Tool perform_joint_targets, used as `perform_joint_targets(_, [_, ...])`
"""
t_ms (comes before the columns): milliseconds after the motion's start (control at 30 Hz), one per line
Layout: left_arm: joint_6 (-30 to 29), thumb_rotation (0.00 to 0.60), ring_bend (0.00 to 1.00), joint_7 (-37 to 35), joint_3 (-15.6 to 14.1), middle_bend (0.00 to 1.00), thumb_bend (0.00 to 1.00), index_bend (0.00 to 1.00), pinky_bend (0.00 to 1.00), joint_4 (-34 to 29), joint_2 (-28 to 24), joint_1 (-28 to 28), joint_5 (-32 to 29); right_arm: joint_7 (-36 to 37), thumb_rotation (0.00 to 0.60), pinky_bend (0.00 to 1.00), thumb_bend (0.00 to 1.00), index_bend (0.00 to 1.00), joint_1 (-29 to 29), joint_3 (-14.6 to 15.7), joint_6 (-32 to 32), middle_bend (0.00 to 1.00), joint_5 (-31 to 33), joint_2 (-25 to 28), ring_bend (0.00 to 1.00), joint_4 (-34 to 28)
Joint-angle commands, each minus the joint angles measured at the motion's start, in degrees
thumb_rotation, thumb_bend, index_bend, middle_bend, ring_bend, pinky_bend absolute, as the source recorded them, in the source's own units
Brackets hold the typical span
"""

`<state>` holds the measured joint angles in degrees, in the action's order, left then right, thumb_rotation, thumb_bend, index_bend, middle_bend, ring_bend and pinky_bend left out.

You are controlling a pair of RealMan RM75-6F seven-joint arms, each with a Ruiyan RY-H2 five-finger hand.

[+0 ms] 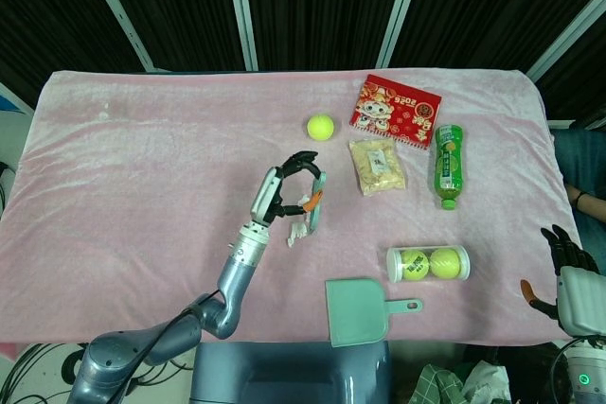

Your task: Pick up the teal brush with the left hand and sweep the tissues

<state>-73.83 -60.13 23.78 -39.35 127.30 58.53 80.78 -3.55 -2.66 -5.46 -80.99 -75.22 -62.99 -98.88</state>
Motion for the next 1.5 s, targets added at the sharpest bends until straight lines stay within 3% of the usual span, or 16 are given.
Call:
perform_joint_targets(33, [-5.03, 0.600, 0.19, 1.26, 0.97, 0.63, 0.38, 0.62, 0.22, -0.18, -0.04, 1.97, 2.17, 0.03, 0.600, 0.18, 0.24, 0.13, -0.06, 0.03, 0.13, 0.06, -0.02, 0.01, 0.15, -0.01])
perform_joint_targets(133, [-6.68, 0.600, 0.19, 4.67, -1.02, 0.63, 0.38, 0.62, 0.20, -0.44, -2.13, 1.06, 4.09, -0.09, 0.600, 0.18, 0.24, 0.13, -0.06, 0.12, 0.10, 0.06, -0.22, 0.01, 0.15, -0.04])
perform_joint_targets(233, [-3.80, 0.600, 0.19, 10.20, -3.84, 0.63, 0.38, 0.63, 0.18, -1.43, -6.40, 0.09, 5.27, -0.23, 0.600, 0.18, 0.24, 0.13, 0.04, 0.12, -0.09, 0.06, -0.13, 0.02, 0.15, -0.18])
perform_joint_targets(367, [3.58, 0.600, 0.19, 18.20, -8.57, 0.63, 0.38, 0.63, 0.17, -5.02, -14.14, -1.44, 6.30, -0.64, 0.600, 0.18, 0.24, 0.13, 0.05, 0.05, -0.07, 0.06, 0.24, -0.05, 0.15, -0.33])
perform_joint_targets(467, [13.32, 0.600, 0.19, 24.05, -12.37, 0.63, 0.38, 0.63, 0.17, -12.27, -24.01, -3.49, 4.81, -1.02, 0.600, 0.18, 0.24, 0.13, 0.01, -0.01, 0.06, 0.06, 0.63, -0.12, 0.15, -0.44])
perform_joint_targets(667, [21.47, 0.600, 0.19, 31.74, -14.28, 0.63, 0.38, 0.63, 0.16, -21.56, -33.93, -5.74, 0.48, -1.11, 0.600, 0.18, 0.24, 0.13, 0.06, -0.07, 0.02, 0.06, 0.87, -0.10, 0.15, -0.54])
perform_joint_targets(800, [24.08, 0.600, 0.19, 35.62, -15.69, 0.63, 0.38, 0.63, 0.16, -24.20, -37.88, -7.33, -1.41, -1.18, 0.600, 0.18, 0.24, 0.13, 0.00, 0.01, 0.11, 0.06, 0.72, -0.10, 0.15, -0.54])
perform_joint_targets(1067, [26.25, 0.600, 0.19, 39.84, -18.91, 0.63, 0.38, 0.63, 0.15, -25.24, -41.32, -10.52, -2.77, -1.06, 0.600, 0.18, 0.24, 0.13, 0.03, 0.03, 0.01, 0.06, 0.57, -0.08, 0.15, -0.61])
perform_joint_targets(1300, [26.95, 0.600, 0.19, 39.42, -20.28, 0.62, 0.38, 0.61, 0.14, -18.26, -36.27, -11.25, -1.42, -1.11, 0.600, 0.18, 0.24, 0.13, 0.11, 0.02, -0.02, 0.06, 0.79, -0.04, 0.15, -0.75])
perform_joint_targets(1400, [28.66, 0.600, 0.15, 41.20, -21.00, 0.58, 0.36, 0.57, 0.12, -16.79, -35.46, -10.34, -0.45, -1.03, 0.600, 0.18, 0.24, 0.13, 0.07, -0.05, 0.09, 0.06, 0.95, 0.01, 0.15, -0.80])
perform_joint_targets(1500, [32.35, 0.600, 0.04, 44.82, -21.82, 0.43, 0.23, 0.36, 0.04, -17.09, -36.24, -9.32, -0.97, -0.99, 0.600, 0.18, 0.24, 0.13, 0.06, -0.08, 0.10, 0.06, 0.97, 0.04, 0.15, -0.79])
